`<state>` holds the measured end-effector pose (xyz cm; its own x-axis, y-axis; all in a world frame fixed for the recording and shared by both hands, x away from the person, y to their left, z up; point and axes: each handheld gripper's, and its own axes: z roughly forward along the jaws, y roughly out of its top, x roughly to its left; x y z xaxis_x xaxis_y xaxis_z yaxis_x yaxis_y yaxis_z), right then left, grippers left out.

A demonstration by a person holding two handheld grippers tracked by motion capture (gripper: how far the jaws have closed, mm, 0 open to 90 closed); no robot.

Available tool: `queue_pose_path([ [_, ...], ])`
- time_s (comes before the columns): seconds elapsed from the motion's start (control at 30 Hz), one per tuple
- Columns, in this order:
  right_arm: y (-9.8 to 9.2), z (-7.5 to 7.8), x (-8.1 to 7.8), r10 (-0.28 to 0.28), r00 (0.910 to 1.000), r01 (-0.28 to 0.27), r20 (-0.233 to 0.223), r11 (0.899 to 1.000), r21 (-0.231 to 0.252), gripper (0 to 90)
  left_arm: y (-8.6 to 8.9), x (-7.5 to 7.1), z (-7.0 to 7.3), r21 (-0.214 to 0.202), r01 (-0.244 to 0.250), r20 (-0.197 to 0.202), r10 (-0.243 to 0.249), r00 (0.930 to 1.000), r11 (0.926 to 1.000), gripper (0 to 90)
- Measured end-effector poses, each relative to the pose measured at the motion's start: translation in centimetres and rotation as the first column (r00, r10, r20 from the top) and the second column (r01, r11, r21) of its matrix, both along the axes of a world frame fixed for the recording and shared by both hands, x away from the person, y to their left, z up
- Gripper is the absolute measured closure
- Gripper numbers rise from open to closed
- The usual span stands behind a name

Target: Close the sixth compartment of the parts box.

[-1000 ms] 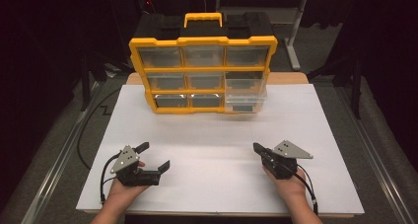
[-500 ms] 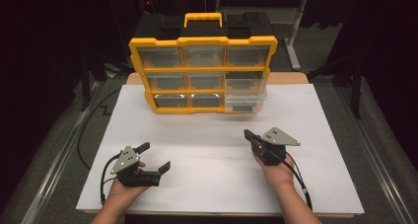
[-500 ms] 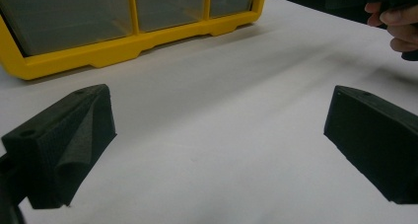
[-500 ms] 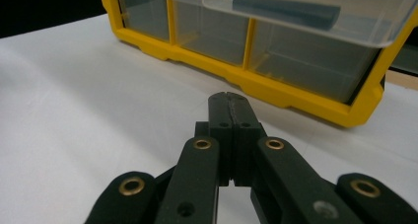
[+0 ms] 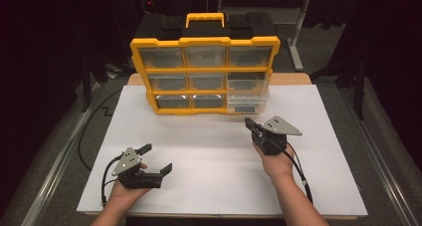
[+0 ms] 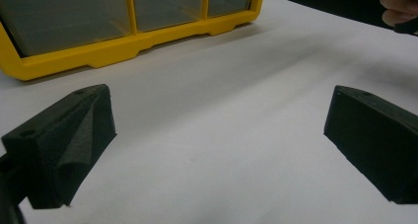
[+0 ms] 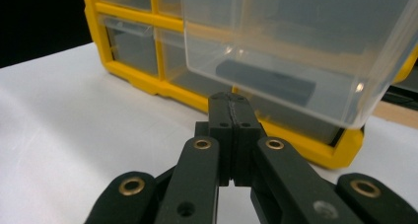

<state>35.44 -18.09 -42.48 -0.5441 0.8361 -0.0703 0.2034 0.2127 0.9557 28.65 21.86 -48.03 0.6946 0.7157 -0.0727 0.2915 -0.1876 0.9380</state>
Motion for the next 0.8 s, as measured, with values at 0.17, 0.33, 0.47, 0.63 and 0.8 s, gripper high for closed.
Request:
queue_pose_path([
  [0.17, 0.2, 1.1, 0.5, -0.021, 0.9992, 0.021, 0.033, 1.000, 0.005, 90.0, 0.0, -0.1, 0.0, -0.002, 0.003, 0.000, -0.003, 1.0000, 1.0000, 0.3],
  [0.33, 0.1, 1.9, 1.0, -0.039, 0.9982, 0.037, 0.045, 0.998, 0.045, 90.0, -0.1, -0.2, 0.1, -0.008, 0.004, 0.009, -0.004, 1.0000, 1.0000, 0.4],
  [0.47, -0.1, 2.6, 1.3, -0.052, 0.9973, 0.048, 0.051, 0.996, 0.073, 90.0, -0.1, -0.2, 0.1, -0.007, 0.003, 0.008, -0.003, 1.0000, 1.0000, 0.4],
  [0.63, 0.1, 3.3, 1.7, -0.059, 0.9971, 0.055, 0.048, 0.995, 0.086, 90.0, 0.0, -0.3, 0.2, -0.012, -0.001, 0.011, 0.002, 0.9999, 0.9999, 0.4],
  [0.8, 0.3, 3.7, 2.0, -0.069, 0.9956, 0.064, 0.063, 0.995, 0.081, 90.0, 0.0, -0.2, 0.1, -0.011, 0.002, 0.010, -0.002, 0.9999, 0.9999, 0.4],
])
